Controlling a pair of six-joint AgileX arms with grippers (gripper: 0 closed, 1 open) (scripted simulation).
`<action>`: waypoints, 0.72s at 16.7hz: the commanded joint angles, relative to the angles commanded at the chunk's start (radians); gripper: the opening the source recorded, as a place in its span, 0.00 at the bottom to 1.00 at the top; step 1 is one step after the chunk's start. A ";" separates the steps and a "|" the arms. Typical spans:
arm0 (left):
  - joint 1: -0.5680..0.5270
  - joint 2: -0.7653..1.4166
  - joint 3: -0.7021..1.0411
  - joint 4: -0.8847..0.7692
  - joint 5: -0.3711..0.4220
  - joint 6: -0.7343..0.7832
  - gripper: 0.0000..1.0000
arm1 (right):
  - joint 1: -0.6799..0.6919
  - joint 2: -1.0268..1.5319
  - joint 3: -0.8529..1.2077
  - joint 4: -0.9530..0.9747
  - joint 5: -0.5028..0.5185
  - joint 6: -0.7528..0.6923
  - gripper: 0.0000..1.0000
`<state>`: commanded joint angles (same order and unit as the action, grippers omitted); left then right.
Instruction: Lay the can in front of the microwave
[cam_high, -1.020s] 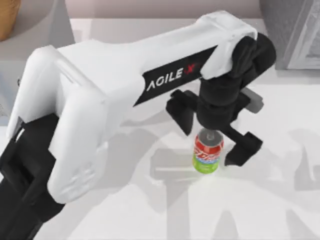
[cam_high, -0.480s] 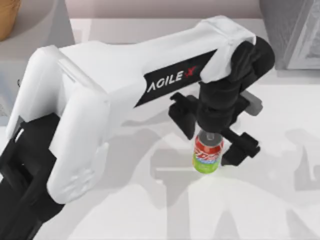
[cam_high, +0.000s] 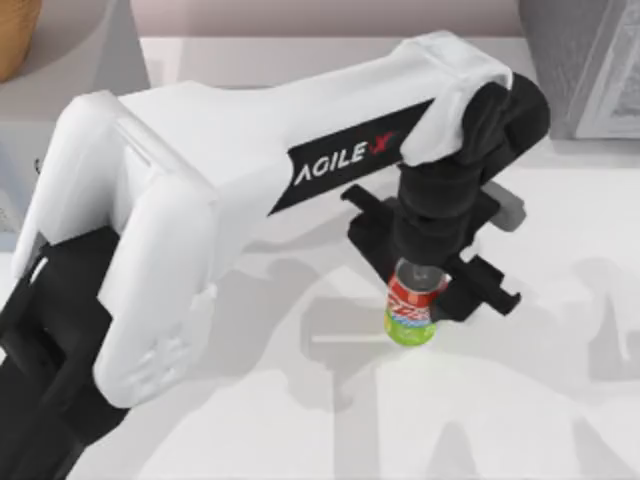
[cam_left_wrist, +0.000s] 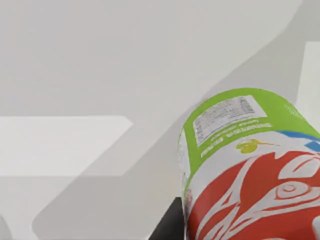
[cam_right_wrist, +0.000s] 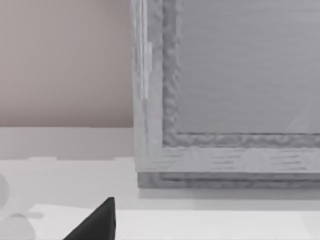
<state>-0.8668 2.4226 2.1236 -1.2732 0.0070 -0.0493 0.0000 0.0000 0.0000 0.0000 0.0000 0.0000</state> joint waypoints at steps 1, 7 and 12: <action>0.000 0.000 0.000 0.000 0.000 0.000 0.02 | 0.000 0.000 0.000 0.000 0.000 0.000 1.00; 0.000 0.000 0.000 0.000 0.000 0.000 0.00 | 0.000 0.000 0.000 0.000 0.000 0.000 1.00; 0.000 0.004 0.018 -0.018 0.000 0.001 0.00 | 0.000 0.000 0.000 0.000 0.000 0.000 1.00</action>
<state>-0.8665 2.4265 2.1416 -1.2915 0.0074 -0.0482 0.0000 0.0000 0.0000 0.0000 0.0000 0.0000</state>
